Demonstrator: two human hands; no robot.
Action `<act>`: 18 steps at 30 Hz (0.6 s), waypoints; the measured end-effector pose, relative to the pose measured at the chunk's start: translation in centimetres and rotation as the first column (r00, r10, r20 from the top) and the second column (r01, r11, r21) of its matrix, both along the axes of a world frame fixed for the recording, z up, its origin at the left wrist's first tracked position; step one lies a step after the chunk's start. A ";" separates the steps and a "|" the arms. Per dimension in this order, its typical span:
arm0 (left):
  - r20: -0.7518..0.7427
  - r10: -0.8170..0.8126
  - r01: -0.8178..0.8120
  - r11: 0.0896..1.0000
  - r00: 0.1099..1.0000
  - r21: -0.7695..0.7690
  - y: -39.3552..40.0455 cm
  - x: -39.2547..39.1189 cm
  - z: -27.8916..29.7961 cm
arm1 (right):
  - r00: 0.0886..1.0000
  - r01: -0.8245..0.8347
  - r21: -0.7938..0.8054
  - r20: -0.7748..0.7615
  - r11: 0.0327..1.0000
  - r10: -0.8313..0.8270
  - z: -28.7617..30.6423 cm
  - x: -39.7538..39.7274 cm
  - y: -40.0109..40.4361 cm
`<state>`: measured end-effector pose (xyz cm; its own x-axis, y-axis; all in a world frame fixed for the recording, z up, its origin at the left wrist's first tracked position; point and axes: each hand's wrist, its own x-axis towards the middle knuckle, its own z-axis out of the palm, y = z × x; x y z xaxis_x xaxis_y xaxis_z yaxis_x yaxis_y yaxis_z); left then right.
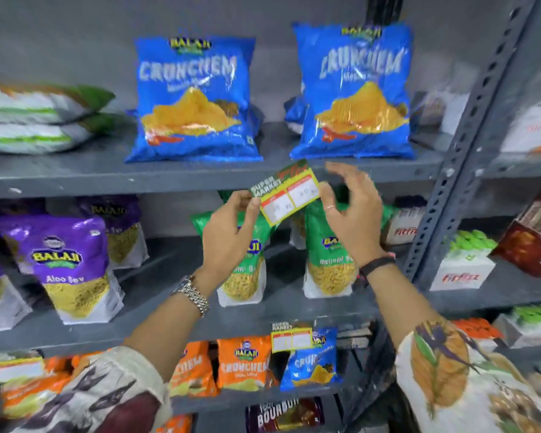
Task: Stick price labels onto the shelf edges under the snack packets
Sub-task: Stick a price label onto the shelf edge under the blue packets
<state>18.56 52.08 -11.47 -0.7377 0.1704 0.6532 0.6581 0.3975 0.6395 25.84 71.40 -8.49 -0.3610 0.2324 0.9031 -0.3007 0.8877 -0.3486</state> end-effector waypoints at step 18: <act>-0.466 0.147 -0.281 0.931 0.873 -0.232 -1.5 -2.0 6.2 | 0.983 -0.103 -0.016 0.152 0.995 0.104 3.8 -1.6 -0.8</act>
<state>16.58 50.57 -5.25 -0.4304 0.2680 0.8619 0.7182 0.6801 0.1472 24.27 70.63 -4.72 -0.5170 0.1935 0.8338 -0.3336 0.8515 -0.4045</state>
